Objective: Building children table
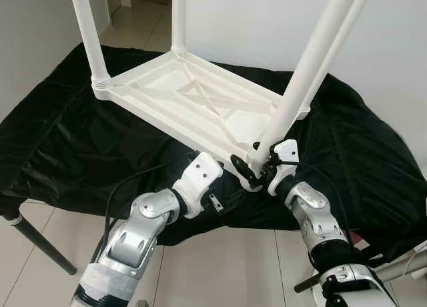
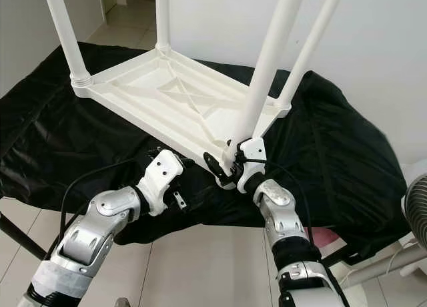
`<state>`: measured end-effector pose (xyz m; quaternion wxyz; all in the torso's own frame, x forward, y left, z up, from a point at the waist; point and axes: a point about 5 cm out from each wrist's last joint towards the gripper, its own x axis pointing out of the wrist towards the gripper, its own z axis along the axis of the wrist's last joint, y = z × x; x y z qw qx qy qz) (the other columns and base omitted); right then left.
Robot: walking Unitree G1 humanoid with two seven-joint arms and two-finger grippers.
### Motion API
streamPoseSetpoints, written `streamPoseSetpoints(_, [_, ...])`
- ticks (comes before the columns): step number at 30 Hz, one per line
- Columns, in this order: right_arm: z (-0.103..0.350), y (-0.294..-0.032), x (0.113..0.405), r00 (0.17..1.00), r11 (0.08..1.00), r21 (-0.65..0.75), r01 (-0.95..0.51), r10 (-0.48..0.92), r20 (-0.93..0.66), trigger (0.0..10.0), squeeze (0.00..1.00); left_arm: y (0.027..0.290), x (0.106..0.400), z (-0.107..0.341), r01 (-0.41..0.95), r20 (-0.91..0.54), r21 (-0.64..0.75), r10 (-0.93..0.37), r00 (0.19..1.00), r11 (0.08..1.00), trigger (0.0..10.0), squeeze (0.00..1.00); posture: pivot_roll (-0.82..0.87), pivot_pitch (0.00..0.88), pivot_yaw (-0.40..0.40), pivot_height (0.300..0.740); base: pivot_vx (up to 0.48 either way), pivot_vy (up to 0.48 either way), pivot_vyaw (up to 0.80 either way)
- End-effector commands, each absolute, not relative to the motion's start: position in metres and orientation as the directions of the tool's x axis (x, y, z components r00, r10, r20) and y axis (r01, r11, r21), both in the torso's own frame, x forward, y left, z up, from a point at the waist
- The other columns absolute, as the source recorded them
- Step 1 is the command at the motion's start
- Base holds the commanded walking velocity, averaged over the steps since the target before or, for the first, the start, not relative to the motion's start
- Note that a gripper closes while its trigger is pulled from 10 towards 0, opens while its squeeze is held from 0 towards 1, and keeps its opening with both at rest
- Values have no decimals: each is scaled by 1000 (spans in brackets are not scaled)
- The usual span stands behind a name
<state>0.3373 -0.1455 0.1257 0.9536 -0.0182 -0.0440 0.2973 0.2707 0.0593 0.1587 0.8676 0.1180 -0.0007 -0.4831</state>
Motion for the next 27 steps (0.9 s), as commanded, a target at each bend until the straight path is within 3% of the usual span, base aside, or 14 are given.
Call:
streamPoseSetpoints(1, [122, -152, 339, 821, 823, -59, -566, 568, 54, 0, 0, 57, 272, 159, 832, -112, 202, -832, 543, 516, 10000, 0, 79, 0, -107, 740, 0, 0, 0])
streamPoseSetpoints(11, [112, -158, 336, 824, 824, -35, -565, 566, 32, 0, 0, 56, 272, 159, 837, -118, 203, -836, 536, 508, 10000, 0, 87, 0, -99, 740, 0, 0, 0])
streamPoseSetpoints(12, [110, -158, 335, 828, 828, -29, -560, 561, 28, 3333, 0, 56, 271, 159, 838, -117, 202, -837, 535, 507, 10000, 0, 86, 0, -99, 740, 0, 0, 0])
streamPoseSetpoints(13, [108, -159, 334, 830, 830, -26, -557, 557, 28, 10000, 0, 56, 271, 159, 838, -117, 202, -838, 534, 506, 10000, 0, 86, 0, -102, 740, 0, 0, 0])
streamPoseSetpoints(18, [107, -159, 333, 849, 850, -25, -526, 527, 35, 10000, 0, 56, 271, 159, 837, -117, 203, -837, 535, 507, 10000, 0, 88, 0, -105, 740, 0, 0, 0])
streamPoseSetpoints(27, [109, -155, 325, 944, 947, 10, -321, 319, 80, 10000, 0, 59, 271, 157, 822, -114, 202, -821, 560, 533, 10000, 0, 107, 0, -134, 740, 0, 0, 0])
